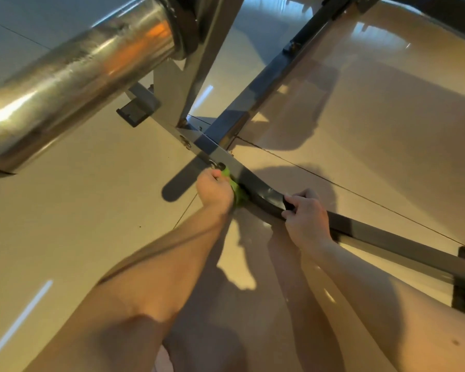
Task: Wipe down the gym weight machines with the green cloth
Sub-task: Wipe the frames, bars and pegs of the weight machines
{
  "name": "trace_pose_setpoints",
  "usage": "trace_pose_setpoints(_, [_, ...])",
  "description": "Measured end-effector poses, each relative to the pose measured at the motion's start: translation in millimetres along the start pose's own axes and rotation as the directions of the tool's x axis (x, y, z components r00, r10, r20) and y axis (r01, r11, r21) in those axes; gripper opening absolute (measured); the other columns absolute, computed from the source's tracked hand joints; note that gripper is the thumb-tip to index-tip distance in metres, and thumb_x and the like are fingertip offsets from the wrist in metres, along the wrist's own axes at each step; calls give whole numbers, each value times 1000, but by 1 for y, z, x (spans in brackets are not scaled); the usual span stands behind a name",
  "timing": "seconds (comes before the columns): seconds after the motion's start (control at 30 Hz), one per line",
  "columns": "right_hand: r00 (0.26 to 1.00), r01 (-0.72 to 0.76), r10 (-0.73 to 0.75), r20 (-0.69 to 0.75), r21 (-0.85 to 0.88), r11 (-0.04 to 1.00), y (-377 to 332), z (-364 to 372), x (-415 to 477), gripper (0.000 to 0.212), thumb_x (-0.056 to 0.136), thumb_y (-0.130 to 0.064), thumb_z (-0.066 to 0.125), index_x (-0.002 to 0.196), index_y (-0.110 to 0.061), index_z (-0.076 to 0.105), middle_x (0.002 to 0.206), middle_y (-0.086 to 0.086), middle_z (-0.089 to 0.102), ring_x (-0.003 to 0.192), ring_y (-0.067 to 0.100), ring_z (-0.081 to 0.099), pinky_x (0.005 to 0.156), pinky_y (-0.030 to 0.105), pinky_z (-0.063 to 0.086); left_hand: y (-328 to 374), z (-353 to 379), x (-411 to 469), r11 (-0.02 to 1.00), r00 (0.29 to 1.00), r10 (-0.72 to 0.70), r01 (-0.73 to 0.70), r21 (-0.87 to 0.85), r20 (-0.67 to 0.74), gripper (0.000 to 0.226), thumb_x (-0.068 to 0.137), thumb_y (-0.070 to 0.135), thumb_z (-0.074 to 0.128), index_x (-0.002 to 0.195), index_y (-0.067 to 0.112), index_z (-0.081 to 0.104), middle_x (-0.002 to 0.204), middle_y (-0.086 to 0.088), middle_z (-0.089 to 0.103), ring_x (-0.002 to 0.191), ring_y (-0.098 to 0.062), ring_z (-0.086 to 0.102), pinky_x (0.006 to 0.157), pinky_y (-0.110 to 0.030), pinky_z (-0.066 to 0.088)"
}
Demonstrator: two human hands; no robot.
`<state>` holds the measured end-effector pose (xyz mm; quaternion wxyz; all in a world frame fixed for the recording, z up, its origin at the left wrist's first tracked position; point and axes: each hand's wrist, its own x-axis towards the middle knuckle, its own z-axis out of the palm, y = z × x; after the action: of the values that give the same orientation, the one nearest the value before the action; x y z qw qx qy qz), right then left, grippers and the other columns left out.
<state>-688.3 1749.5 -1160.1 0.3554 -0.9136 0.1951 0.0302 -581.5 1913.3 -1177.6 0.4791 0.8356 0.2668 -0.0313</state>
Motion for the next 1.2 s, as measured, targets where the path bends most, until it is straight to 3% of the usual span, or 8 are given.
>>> trace_pose_setpoints(0.1, [1000,-3,3,-4,1,1000,0,-2,1,42,95,-9,68,136,-15,63,110,-7,47,99,8,49,95,25,40,7,-2,6,1000,999,15,-16,-4,-45,8,91,3,64,97,8,67,103,-8,68,98,-21,63,81,-21,44])
trace_pose_setpoints(0.2, [1000,-14,13,21,26,1000,-1,-6,-1,41,95,-9,67,136,-15,63,109,-7,47,98,7,49,95,26,41,-14,13,-40,996,993,84,-86,17,86,11,95,6,61,105,8,64,98,0,63,91,-13,61,67,-16,47])
trace_pose_setpoints(0.47, [999,-24,27,-28,103,994,-5,-16,-21,36,98,-12,62,133,-18,65,121,-9,49,112,6,50,104,27,42,-38,7,-83,954,866,239,-293,58,440,12,93,13,68,104,11,74,97,-1,70,85,-9,63,73,-13,47])
trace_pose_setpoints(0.6, [991,-121,129,-25,198,973,-5,-6,-57,29,100,-20,62,128,-24,66,120,-10,54,109,7,58,84,18,49,-46,-14,-83,966,859,190,-251,68,475,21,97,20,65,116,15,71,110,-1,68,93,-6,62,68,-3,44])
trace_pose_setpoints(0.77, [792,-609,485,371,538,583,-36,1,-62,20,100,-37,62,116,-25,65,113,4,67,101,22,70,84,42,63,-38,-42,-79,985,779,169,-158,-71,604,19,100,16,63,117,11,71,103,0,70,97,-11,68,76,-16,58])
trace_pose_setpoints(0.9, [700,-700,467,540,651,295,-42,9,-67,31,95,-31,68,122,-15,65,117,13,68,105,30,69,86,47,62,-35,-52,-74,976,705,185,-216,-42,685,20,99,10,62,113,15,75,105,-3,73,102,-19,70,89,-34,61])
trace_pose_setpoints(1.1, [717,-639,513,472,740,212,-46,29,-81,29,91,-12,72,120,-16,66,115,10,69,102,23,70,84,37,63,-28,-48,-57,963,736,188,-267,23,650,16,95,4,66,107,12,73,94,5,67,87,-4,62,75,-18,54])
trace_pose_setpoints(1.2, [633,-543,723,275,824,163,-37,30,-73,24,89,-10,75,101,-26,64,107,2,67,102,20,68,92,40,60,-25,-38,-44,982,820,180,-184,-48,543,6,90,9,73,87,14,76,78,-5,69,73,-21,65,76,-43,60])
